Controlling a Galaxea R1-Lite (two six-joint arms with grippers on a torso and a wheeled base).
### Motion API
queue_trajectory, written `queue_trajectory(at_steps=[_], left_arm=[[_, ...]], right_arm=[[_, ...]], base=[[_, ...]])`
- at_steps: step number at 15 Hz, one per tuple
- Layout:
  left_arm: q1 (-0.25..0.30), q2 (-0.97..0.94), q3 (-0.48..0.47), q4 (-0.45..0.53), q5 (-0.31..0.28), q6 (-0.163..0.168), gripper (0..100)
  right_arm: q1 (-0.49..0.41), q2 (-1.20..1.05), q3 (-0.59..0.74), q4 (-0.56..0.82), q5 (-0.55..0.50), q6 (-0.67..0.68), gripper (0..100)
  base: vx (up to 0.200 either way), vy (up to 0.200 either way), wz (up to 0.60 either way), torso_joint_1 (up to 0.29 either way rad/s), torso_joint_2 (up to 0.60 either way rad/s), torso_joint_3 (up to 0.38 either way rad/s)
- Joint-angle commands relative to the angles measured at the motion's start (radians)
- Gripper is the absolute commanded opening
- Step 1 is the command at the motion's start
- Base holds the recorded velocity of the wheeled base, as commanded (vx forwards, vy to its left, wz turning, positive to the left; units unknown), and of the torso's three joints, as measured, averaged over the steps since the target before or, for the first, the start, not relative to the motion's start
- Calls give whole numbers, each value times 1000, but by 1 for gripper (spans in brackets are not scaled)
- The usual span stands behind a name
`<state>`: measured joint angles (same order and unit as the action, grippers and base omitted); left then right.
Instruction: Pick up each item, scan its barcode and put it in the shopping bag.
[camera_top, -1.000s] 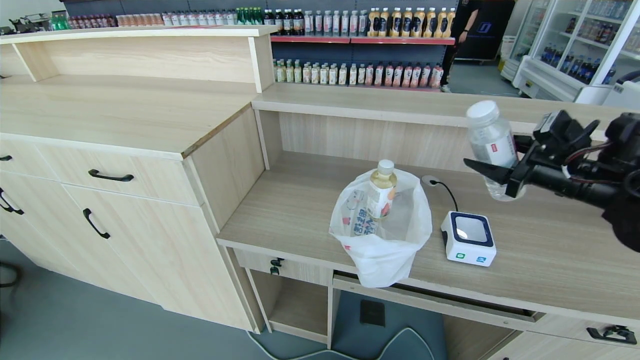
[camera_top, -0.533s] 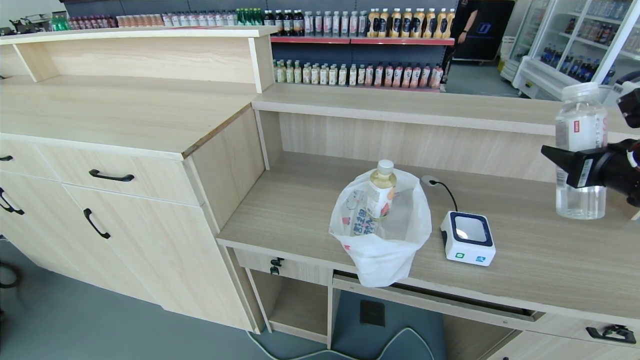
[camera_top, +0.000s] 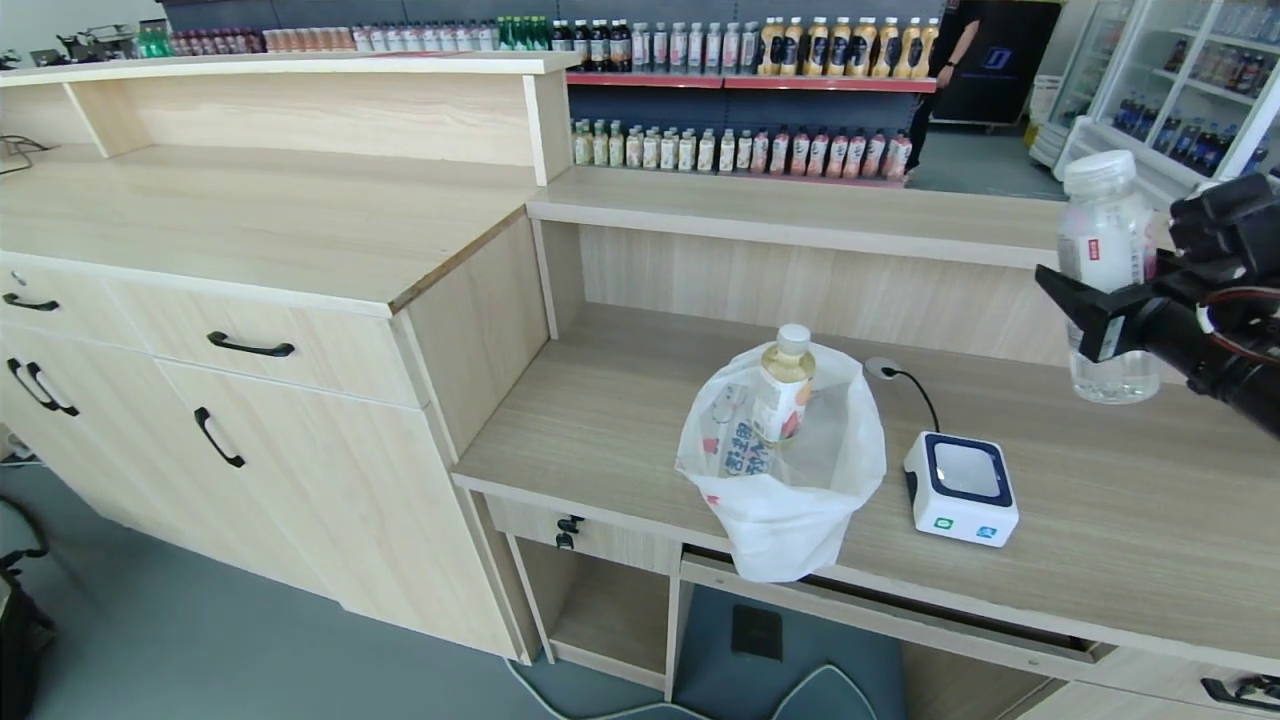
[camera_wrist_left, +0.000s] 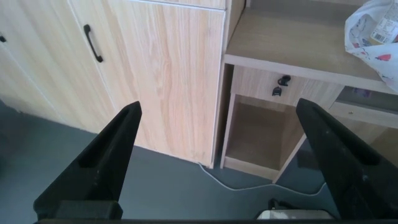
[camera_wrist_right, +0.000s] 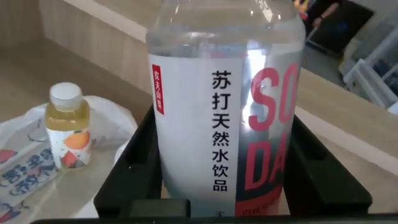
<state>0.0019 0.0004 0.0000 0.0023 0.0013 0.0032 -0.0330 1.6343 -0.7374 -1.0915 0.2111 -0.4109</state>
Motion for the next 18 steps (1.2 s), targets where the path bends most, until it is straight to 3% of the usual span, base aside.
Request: queue_trajectory(at_steps=[1, 4, 5, 7, 11, 18], left_arm=[[0, 0, 0, 1, 0, 0, 100], [0, 0, 0, 1, 0, 0, 100], [0, 0, 0, 1, 0, 0, 100], [0, 0, 0, 1, 0, 0, 100], [0, 0, 0, 1, 0, 0, 100], [0, 0, 0, 1, 0, 0, 100]], right_arm=[[90, 99, -3, -67, 37, -34, 0], [140, 210, 1, -157, 175, -20, 0], [146, 283, 4, -189, 297, 24, 0], [146, 365, 12, -217, 375, 38, 0], [150, 490, 24, -252, 458, 40, 0], [148, 613, 6, -272, 465, 41, 0]], base=[[0, 0, 600, 2, 2, 2], [0, 0, 0, 0, 0, 0], [0, 0, 0, 0, 0, 0], [0, 0, 0, 0, 0, 0], [0, 0, 0, 0, 0, 0], [0, 0, 0, 0, 0, 0]])
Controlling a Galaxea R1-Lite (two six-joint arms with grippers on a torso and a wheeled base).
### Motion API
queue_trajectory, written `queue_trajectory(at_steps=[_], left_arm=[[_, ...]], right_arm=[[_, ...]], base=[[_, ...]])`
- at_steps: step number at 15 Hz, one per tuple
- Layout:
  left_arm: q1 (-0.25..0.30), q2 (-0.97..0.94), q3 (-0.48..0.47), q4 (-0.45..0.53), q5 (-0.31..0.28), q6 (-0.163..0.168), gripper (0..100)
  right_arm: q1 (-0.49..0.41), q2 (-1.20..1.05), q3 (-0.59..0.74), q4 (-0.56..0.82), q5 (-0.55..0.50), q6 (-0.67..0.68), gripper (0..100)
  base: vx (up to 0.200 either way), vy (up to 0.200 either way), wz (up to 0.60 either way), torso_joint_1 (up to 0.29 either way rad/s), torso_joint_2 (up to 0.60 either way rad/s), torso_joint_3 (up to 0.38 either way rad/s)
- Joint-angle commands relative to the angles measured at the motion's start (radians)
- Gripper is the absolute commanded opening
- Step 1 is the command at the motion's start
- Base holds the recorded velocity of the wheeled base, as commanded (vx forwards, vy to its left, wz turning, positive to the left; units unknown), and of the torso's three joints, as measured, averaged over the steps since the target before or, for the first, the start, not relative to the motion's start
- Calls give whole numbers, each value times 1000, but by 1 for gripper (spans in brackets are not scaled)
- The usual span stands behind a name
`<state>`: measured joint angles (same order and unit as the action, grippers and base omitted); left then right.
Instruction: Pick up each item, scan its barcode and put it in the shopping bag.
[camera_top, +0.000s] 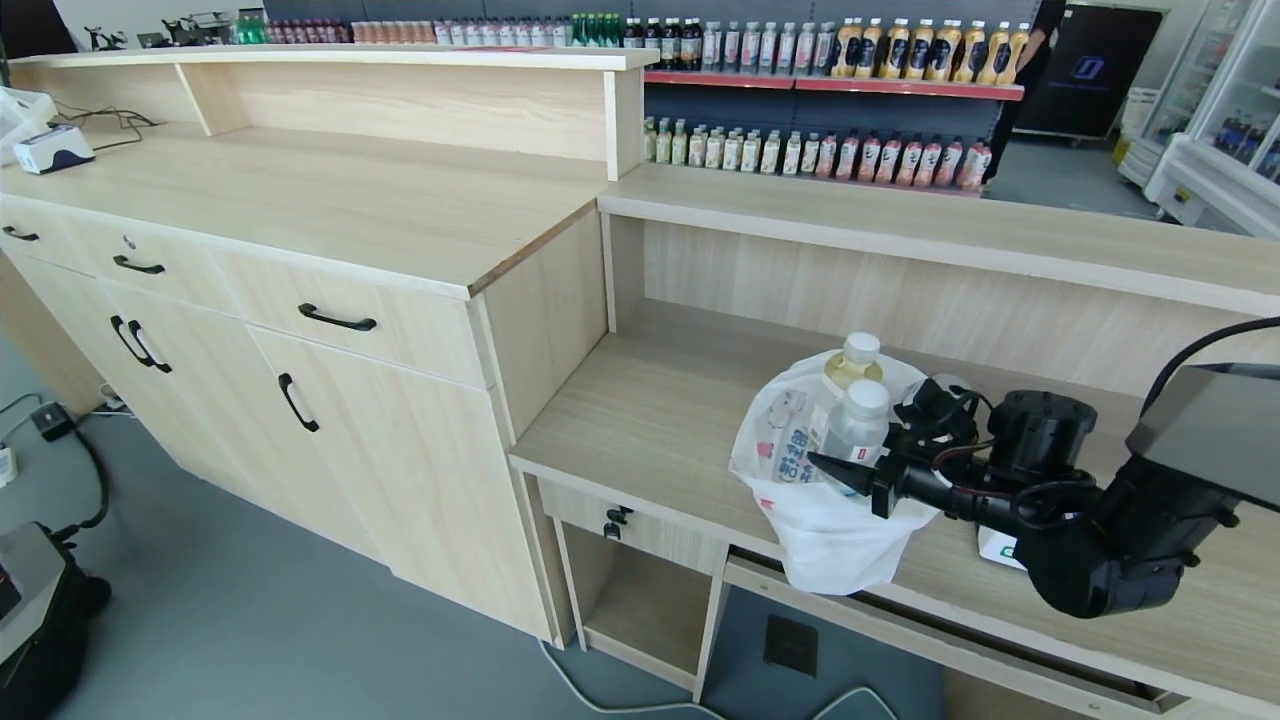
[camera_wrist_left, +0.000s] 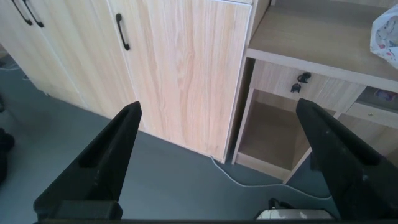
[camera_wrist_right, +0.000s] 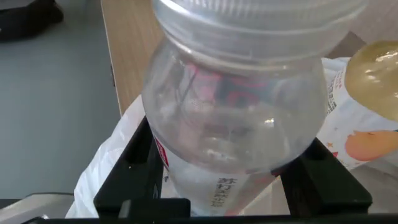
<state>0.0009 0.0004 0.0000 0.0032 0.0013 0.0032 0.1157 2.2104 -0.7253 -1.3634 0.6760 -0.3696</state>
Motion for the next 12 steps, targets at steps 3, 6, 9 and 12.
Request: queue_trajectory(at_steps=[3, 6, 9, 12], left_arm=[[1, 0, 0, 0, 0, 0, 100], [1, 0, 0, 0, 0, 0, 100], [2, 0, 0, 0, 0, 0, 100], [1, 0, 0, 0, 0, 0, 100]], right_arm=[[-10, 55, -9, 3, -1, -2, 0], [-22, 55, -8, 10, -3, -2, 100], [-48, 43, -3, 14, -3, 44, 100], [-50, -106, -14, 79, -4, 138, 100]], base=[[0, 0, 0, 0, 0, 0], [0, 0, 0, 0, 0, 0], [0, 0, 0, 0, 0, 0], [0, 0, 0, 0, 0, 0]])
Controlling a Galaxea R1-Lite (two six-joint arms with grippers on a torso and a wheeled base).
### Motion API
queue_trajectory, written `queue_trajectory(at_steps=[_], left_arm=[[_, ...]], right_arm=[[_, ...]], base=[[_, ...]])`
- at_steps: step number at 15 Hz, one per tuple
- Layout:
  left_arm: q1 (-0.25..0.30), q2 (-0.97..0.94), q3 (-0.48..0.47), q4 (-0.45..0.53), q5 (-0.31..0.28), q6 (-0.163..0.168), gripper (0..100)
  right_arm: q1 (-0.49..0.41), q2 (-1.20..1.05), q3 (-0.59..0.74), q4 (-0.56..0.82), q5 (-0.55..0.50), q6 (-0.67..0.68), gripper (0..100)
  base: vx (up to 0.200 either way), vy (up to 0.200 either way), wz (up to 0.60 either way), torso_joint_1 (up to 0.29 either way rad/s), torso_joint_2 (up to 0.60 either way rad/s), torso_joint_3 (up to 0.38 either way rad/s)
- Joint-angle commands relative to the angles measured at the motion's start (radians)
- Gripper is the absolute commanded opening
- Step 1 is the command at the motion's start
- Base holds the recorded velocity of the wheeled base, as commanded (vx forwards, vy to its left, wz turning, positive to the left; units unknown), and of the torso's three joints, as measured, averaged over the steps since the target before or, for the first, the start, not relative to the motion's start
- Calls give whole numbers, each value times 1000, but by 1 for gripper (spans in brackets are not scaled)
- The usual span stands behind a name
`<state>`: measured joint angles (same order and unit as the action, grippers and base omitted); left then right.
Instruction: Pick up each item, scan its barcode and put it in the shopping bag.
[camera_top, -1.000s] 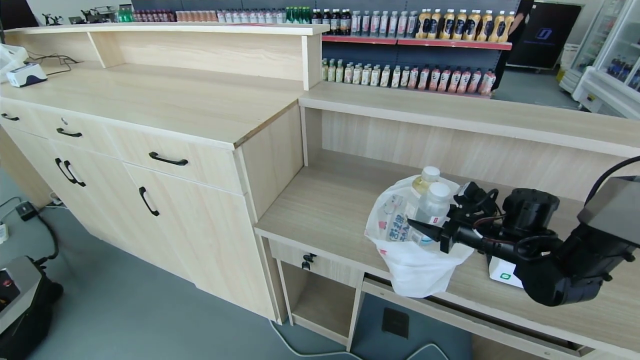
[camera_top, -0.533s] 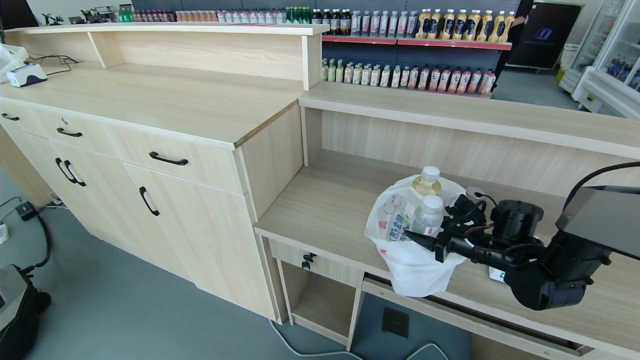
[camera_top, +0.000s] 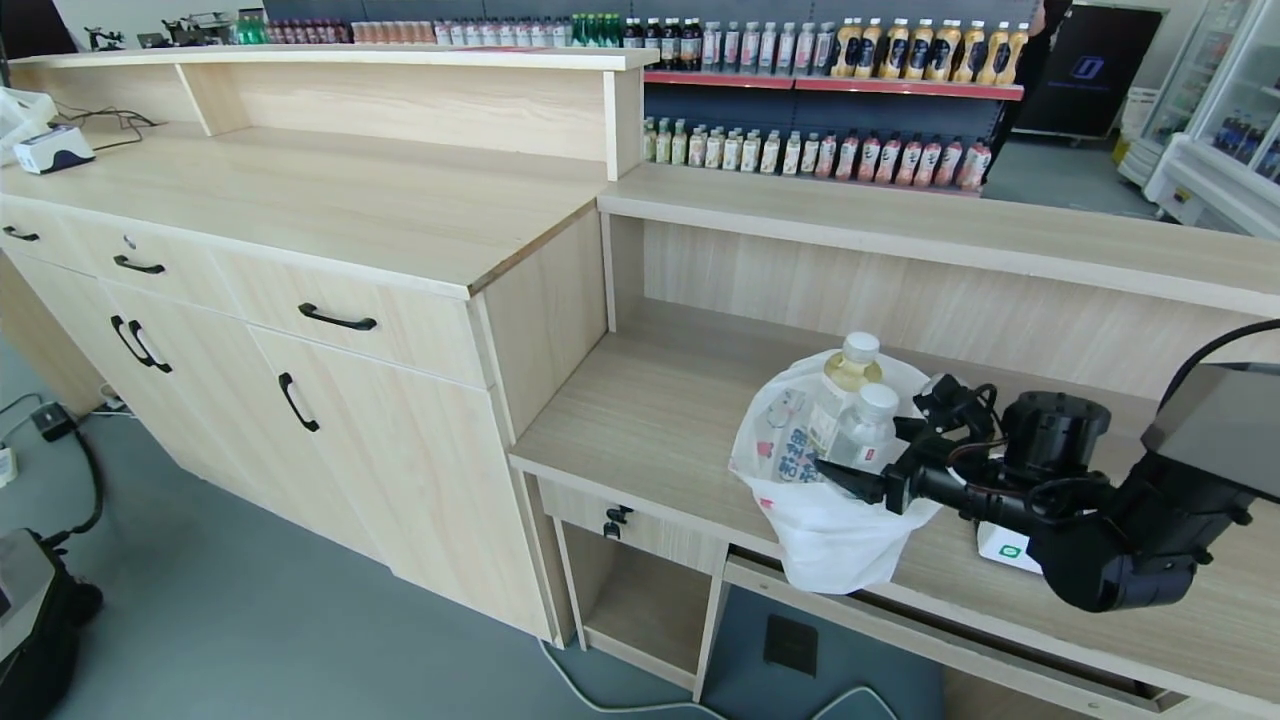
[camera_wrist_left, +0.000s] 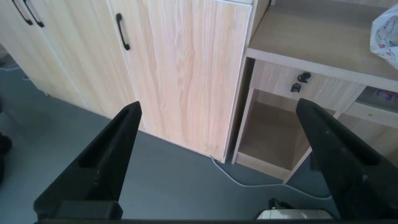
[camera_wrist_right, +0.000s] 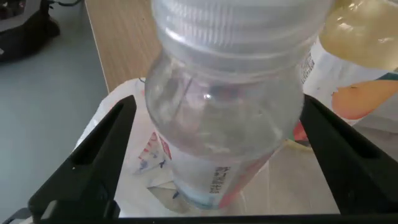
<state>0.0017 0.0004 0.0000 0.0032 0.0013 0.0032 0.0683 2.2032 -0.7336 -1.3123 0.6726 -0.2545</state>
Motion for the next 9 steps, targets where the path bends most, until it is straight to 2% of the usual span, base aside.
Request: queue_trajectory(at_steps=[1, 4, 7, 9], left_arm=[[0, 0, 0, 0, -1, 0, 100], [0, 0, 0, 0, 0, 0, 100], [1, 0, 0, 0, 0, 0, 100], [1, 0, 0, 0, 0, 0, 100]], right_arm=[[-2, -178, -1, 62, -4, 23, 100], [-48, -427, 62, 176, -25, 4, 100], [-174, -632, 95, 398, -39, -216, 100], [-237, -715, 89, 459, -64, -227, 100]], base=[[0, 0, 0, 0, 0, 0], [0, 0, 0, 0, 0, 0], [0, 0, 0, 0, 0, 0], [0, 0, -600, -42, 66, 41]])
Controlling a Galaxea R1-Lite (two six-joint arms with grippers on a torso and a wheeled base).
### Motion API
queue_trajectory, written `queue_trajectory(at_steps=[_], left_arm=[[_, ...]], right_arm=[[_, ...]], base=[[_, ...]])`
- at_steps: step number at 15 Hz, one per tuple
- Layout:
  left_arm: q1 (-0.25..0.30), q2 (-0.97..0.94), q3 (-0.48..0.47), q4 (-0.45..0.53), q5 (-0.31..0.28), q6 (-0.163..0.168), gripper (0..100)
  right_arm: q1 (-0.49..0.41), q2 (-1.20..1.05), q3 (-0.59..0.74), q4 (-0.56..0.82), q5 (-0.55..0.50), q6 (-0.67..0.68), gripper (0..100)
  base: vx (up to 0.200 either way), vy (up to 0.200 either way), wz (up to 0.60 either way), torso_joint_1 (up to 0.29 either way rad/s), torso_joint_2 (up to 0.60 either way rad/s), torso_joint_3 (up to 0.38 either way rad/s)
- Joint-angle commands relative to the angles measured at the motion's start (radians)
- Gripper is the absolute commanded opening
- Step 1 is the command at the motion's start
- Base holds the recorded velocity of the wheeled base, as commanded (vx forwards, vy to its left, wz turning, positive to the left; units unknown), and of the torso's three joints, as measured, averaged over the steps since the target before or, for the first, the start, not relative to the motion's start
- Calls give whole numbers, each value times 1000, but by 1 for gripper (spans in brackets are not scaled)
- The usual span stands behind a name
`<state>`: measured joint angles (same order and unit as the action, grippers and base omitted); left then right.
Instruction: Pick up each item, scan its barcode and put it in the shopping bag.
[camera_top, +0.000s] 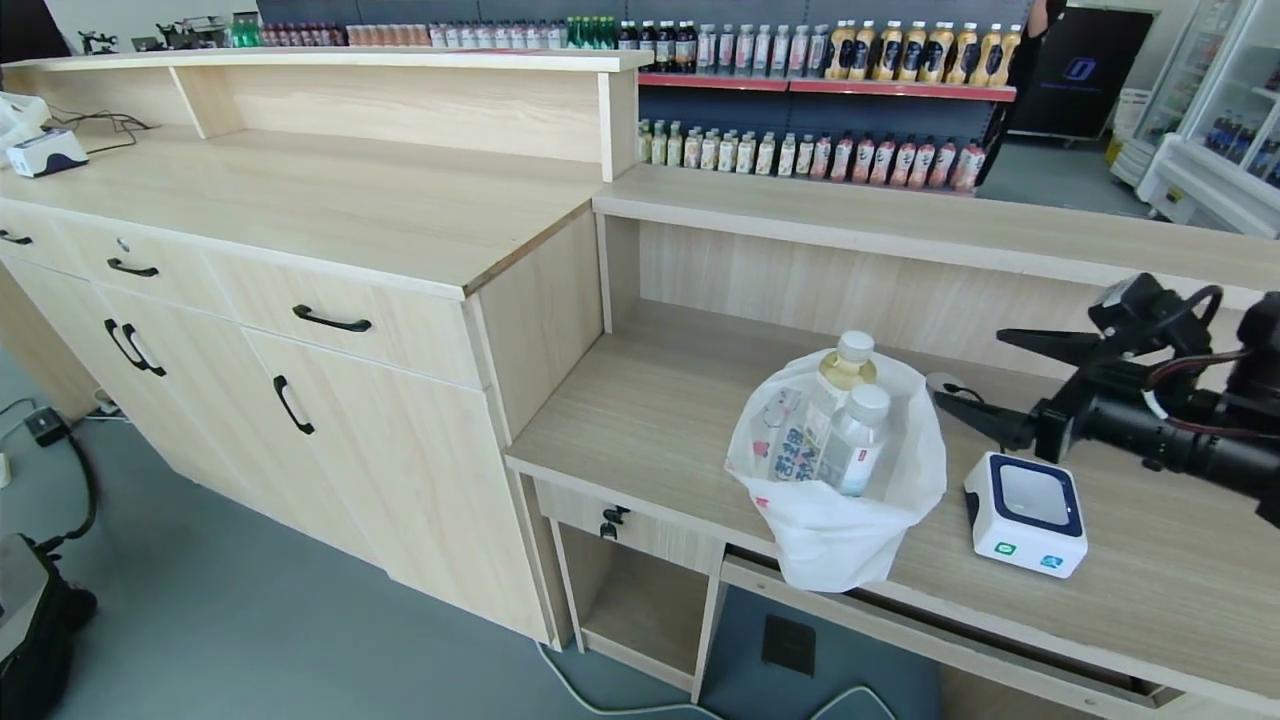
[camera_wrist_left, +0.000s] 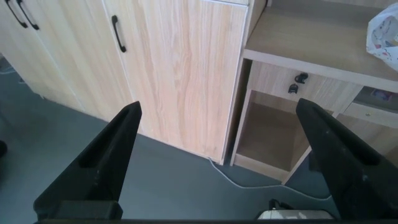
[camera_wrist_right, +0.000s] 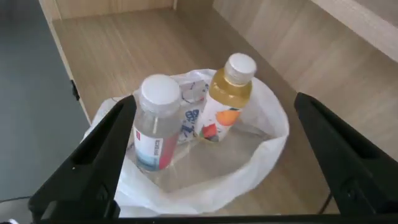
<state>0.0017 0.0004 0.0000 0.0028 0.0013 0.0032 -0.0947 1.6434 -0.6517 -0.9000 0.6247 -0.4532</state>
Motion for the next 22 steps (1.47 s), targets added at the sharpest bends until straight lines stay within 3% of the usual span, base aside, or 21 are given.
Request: queue_trajectory(at_steps=[1, 3, 5, 7, 9, 11, 12, 16, 19, 22], left_arm=[[0, 0, 0, 0, 0, 0, 100], [0, 0, 0, 0, 0, 0, 100], [0, 0, 0, 0, 0, 0, 100], [0, 0, 0, 0, 0, 0, 100], [1, 0, 0, 0, 0, 0, 100], [1, 0, 0, 0, 0, 0, 100], [0, 0, 0, 0, 0, 0, 100], [0, 0, 0, 0, 0, 0, 100], [0, 0, 0, 0, 0, 0, 100], [0, 0, 0, 0, 0, 0, 100]], right_arm=[[-92, -205, 6, 55, -88, 22, 100], [-94, -287, 4, 61, -194, 157, 100], [-108, -369, 17, 115, -247, 186, 100], [-117, -476, 47, 237, -365, 242, 100], [-100, -606, 70, 469, -537, 304, 100], [-79, -720, 150, 558, -563, 401, 100], [-69, -867, 285, 569, -563, 458, 100], [7, -1347, 652, 570, -568, 444, 100], [93, -1643, 649, 917, -704, 478, 100], [96, -1643, 647, 914, -701, 507, 100]], base=[[0, 0, -600, -193, 310, 144], [0, 0, -600, -197, 386, 171], [0, 0, -600, -85, 141, 66], [0, 0, -600, -29, 44, 27], [0, 0, -600, -5, 17, 7], [0, 0, -300, -4, 1, 1], [0, 0, 0, 0, 0, 0], [0, 0, 0, 0, 0, 0], [0, 0, 0, 0, 0, 0], [0, 0, 0, 0, 0, 0]])
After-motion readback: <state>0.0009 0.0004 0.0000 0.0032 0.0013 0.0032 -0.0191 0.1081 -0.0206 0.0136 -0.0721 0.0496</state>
